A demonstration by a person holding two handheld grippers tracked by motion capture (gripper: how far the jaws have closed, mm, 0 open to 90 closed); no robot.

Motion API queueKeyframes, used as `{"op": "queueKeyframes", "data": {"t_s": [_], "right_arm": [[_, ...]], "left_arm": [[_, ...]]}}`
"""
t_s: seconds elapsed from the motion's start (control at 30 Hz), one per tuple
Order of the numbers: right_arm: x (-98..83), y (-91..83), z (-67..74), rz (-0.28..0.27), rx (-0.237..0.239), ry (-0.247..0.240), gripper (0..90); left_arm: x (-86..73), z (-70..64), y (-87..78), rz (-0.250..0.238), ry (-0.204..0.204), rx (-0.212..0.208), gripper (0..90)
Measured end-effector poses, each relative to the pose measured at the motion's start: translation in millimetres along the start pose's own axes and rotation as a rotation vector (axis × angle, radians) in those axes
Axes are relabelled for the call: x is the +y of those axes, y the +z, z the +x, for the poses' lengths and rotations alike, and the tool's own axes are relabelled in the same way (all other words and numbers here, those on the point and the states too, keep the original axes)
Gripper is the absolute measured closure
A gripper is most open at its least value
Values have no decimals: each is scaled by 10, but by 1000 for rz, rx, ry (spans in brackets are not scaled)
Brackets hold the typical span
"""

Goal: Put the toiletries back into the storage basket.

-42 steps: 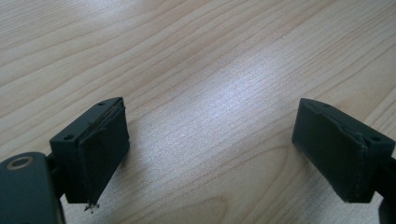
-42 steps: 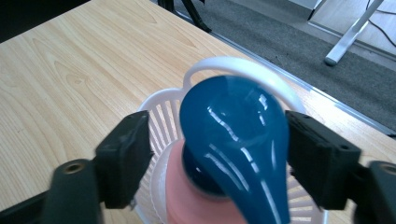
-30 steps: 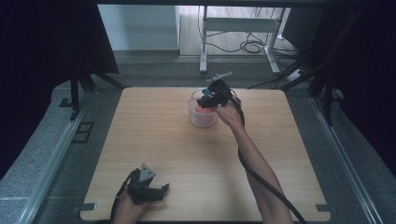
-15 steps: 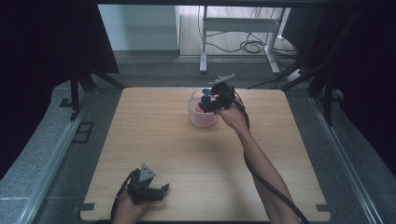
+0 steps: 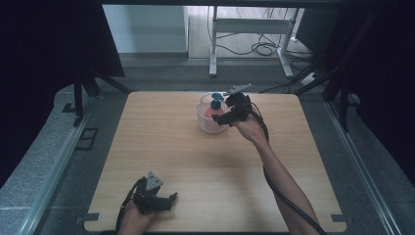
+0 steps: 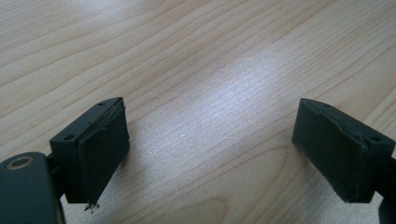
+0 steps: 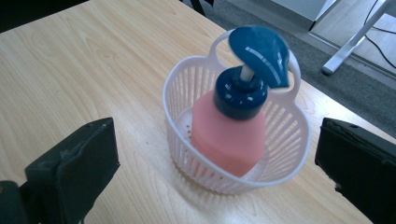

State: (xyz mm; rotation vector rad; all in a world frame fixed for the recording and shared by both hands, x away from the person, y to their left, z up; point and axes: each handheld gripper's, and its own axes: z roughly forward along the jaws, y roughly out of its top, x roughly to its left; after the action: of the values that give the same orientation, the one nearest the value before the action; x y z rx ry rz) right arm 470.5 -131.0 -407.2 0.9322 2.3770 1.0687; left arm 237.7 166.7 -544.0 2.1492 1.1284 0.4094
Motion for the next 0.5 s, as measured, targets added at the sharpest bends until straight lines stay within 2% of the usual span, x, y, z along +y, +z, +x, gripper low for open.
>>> {"op": "queueKeyframes", "data": {"t_s": [0.5], "right_arm": [[-178,-145,60,2,9,-2,0]], "left_arm": [[1,0,2,-1,0,0,102]]}}
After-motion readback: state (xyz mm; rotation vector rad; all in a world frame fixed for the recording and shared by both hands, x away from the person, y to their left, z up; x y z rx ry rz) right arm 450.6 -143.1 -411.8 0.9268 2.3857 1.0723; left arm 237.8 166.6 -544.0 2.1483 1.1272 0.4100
